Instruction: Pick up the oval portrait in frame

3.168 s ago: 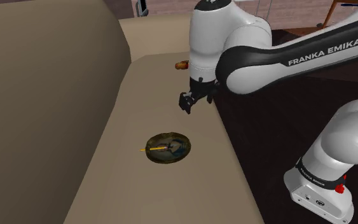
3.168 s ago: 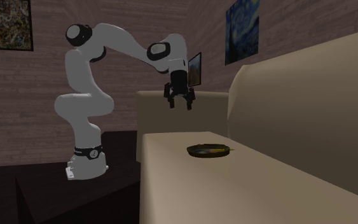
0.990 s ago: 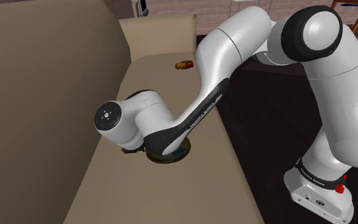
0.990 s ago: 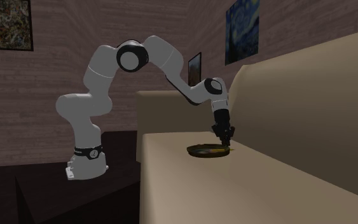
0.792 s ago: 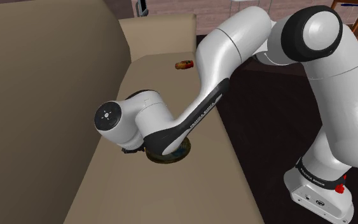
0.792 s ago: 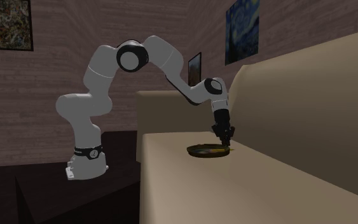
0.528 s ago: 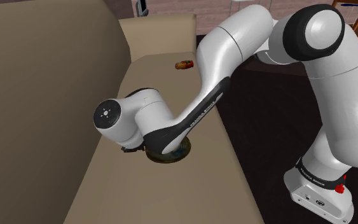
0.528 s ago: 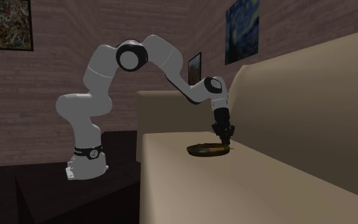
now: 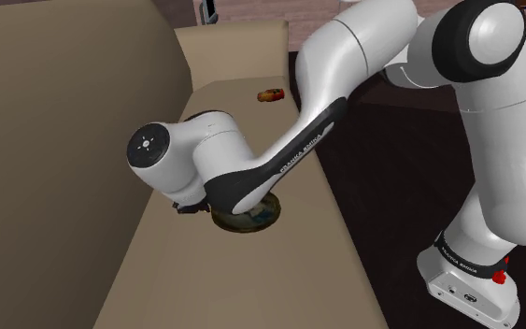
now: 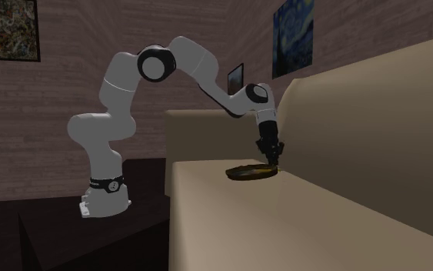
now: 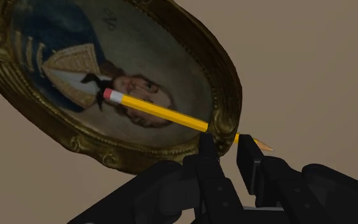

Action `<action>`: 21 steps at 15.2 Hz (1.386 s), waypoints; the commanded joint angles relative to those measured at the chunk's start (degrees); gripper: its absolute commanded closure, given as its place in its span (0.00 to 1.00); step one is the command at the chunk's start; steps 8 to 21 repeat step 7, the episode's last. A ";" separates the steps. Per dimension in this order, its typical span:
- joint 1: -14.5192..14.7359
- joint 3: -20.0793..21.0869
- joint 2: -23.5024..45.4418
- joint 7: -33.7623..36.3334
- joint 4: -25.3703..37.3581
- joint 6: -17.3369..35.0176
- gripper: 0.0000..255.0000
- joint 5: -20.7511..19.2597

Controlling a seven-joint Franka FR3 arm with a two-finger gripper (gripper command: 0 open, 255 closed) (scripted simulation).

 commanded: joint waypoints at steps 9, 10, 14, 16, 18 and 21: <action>-0.47 1.22 -2.06 -2.38 1.87 -2.65 1.00 2.05; -0.47 1.22 -2.06 -2.38 1.87 -2.65 1.00 2.05; -0.47 1.22 -2.06 -2.38 1.87 -2.65 1.00 2.05; -0.47 1.22 -2.06 -2.38 1.87 -2.65 1.00 2.05; -0.47 1.22 -2.06 -2.38 1.87 -2.65 1.00 2.05; -0.47 1.22 -2.06 -2.38 1.87 -2.65 1.00 2.05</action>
